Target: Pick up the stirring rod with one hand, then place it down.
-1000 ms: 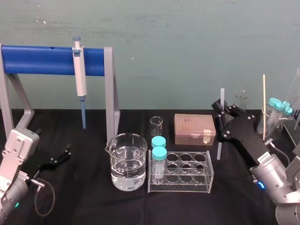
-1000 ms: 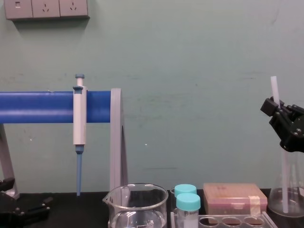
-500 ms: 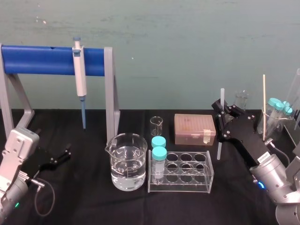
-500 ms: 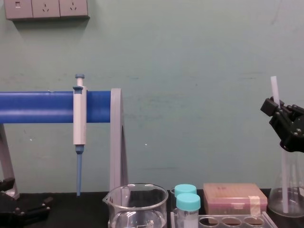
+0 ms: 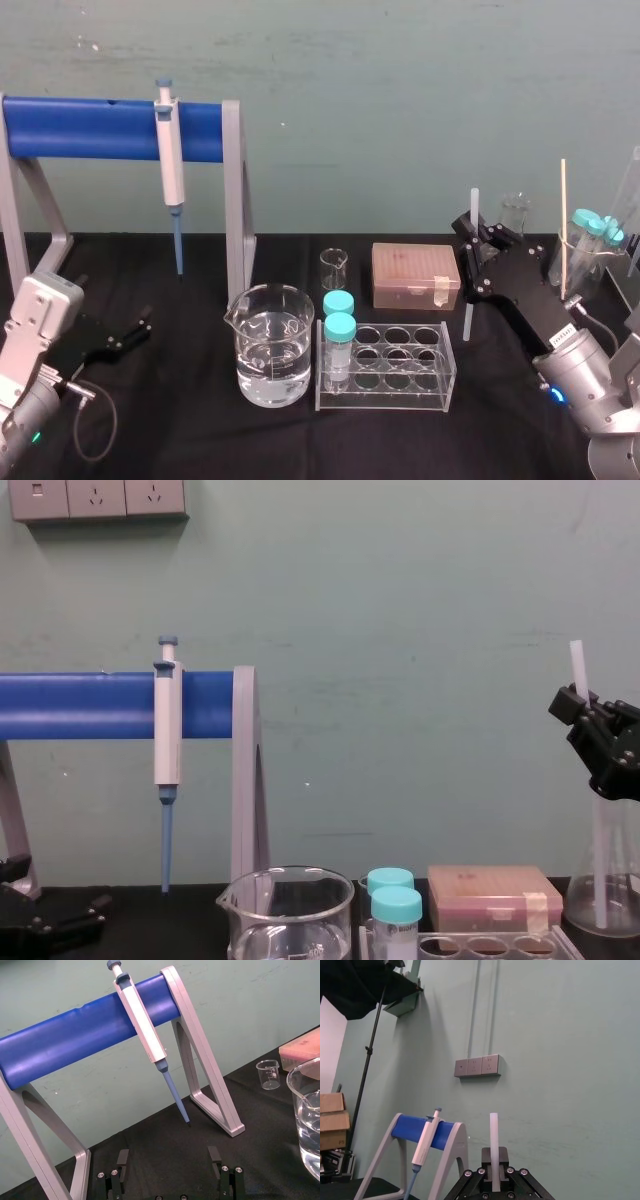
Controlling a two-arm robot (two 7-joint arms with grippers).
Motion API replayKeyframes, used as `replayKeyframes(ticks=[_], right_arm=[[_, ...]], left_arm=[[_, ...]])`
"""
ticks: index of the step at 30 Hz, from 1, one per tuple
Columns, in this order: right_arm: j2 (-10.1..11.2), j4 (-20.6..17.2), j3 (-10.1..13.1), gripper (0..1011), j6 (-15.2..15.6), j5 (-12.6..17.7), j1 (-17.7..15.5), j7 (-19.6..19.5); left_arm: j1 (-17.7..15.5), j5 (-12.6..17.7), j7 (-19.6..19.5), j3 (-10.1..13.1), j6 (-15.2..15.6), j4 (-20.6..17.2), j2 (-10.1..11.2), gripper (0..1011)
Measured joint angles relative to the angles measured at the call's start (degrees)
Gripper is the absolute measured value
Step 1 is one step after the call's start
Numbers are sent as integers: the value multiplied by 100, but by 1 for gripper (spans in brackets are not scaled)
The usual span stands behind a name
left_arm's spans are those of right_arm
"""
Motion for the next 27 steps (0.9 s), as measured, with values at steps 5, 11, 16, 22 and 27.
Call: replayKeyframes(ticks=[5, 11, 16, 22, 27], right_arm=[[0, 0, 0, 75, 0, 0, 0, 0], [0, 0, 0, 74, 0, 0, 0, 0], [0, 0, 0, 74, 0, 0, 0, 0], [0, 0, 0, 74, 0, 0, 0, 0], [-6, 12, 2, 75, 0, 0, 7, 54]], left_arm=[[0, 0, 0, 0, 0, 0, 0, 1000], [0, 0, 0, 0, 0, 0, 0, 1000], [0, 0, 0, 0, 0, 0, 0, 1000], [0, 0, 0, 0, 0, 0, 0, 1000], [0, 0, 0, 0, 0, 0, 0, 1000]])
